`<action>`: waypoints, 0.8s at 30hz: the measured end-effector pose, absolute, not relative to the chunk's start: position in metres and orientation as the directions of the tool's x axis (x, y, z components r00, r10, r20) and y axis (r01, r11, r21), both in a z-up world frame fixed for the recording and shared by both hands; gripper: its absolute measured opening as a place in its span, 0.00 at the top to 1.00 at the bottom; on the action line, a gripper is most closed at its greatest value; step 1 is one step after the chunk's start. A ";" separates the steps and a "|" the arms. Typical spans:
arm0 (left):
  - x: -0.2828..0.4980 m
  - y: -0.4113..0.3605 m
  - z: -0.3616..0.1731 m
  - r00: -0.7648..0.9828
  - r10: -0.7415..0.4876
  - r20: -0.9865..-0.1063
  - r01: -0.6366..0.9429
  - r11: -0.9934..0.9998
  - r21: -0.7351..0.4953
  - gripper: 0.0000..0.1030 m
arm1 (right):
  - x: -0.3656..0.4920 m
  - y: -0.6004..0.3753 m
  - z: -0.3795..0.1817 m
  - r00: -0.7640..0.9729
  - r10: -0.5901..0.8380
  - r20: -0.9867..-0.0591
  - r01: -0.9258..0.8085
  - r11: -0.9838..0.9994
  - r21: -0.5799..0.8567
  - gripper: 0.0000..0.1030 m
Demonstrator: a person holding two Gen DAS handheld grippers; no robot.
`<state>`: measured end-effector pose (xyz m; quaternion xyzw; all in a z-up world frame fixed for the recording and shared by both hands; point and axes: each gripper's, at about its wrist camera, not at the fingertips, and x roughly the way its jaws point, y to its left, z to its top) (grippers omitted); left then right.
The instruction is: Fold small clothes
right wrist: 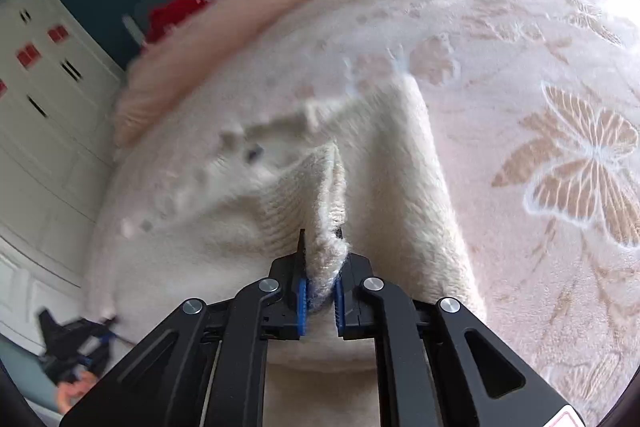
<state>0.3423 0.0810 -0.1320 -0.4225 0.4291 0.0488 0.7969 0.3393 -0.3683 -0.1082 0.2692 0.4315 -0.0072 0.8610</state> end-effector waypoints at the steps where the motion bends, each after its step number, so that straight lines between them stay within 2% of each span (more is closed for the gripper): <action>1: 0.344 0.076 -0.129 0.626 -0.264 -0.734 -0.420 0.678 -0.603 0.92 | 0.339 -0.371 -0.115 0.614 0.229 -0.755 0.239 0.859 0.454 0.93; 2: 0.342 0.073 -0.128 0.624 -0.254 -0.739 -0.403 0.706 -0.583 0.92 | 0.338 -0.372 -0.111 0.632 0.226 -0.741 0.228 0.859 0.457 0.92; 4: 0.342 0.070 -0.121 0.619 -0.246 -0.746 -0.361 0.754 -0.549 0.90 | 0.335 -0.375 -0.105 0.625 0.253 -0.738 0.229 0.845 0.484 0.84; 5: 0.340 0.070 -0.119 0.616 -0.247 -0.748 -0.341 0.773 -0.536 0.89 | 0.333 -0.377 -0.101 0.620 0.257 -0.741 0.235 0.841 0.488 0.83; 7: 0.334 0.073 -0.113 0.609 -0.249 -0.754 -0.326 0.787 -0.523 0.84 | 0.331 -0.379 -0.091 0.625 0.230 -0.746 0.234 0.856 0.461 0.76; 11: 0.303 0.080 -0.073 0.674 -0.224 -0.704 -0.274 0.809 -0.520 0.83 | 0.329 -0.374 -0.062 0.683 0.136 -0.718 0.232 0.892 0.389 0.76; 12: 0.299 0.080 -0.065 0.692 -0.212 -0.691 -0.265 0.815 -0.516 0.81 | 0.327 -0.370 -0.053 0.704 0.130 -0.698 0.205 0.904 0.375 0.79; 13: 0.304 0.078 -0.056 0.703 -0.197 -0.683 -0.257 0.826 -0.502 0.76 | 0.328 -0.365 -0.049 0.711 0.133 -0.691 0.186 0.912 0.367 0.87; 15: 0.322 0.072 -0.052 0.697 -0.195 -0.690 -0.240 0.843 -0.482 0.75 | 0.339 -0.350 -0.043 0.694 0.188 -0.695 0.130 0.917 0.377 0.99; 18: 0.366 0.052 -0.065 0.654 -0.189 -0.732 -0.228 0.874 -0.429 0.75 | 0.362 -0.316 -0.040 0.665 0.245 -0.705 0.032 0.934 0.356 0.99; 21: 0.408 0.042 -0.102 0.559 -0.113 -0.822 -0.295 0.899 -0.324 0.76 | 0.394 -0.288 -0.063 0.588 0.270 -0.762 -0.017 0.947 0.322 0.99; 24: 0.415 0.053 -0.121 0.572 -0.066 -0.818 -0.336 0.891 -0.307 0.77 | 0.420 -0.284 -0.107 0.504 0.234 -0.831 0.021 0.959 0.283 1.00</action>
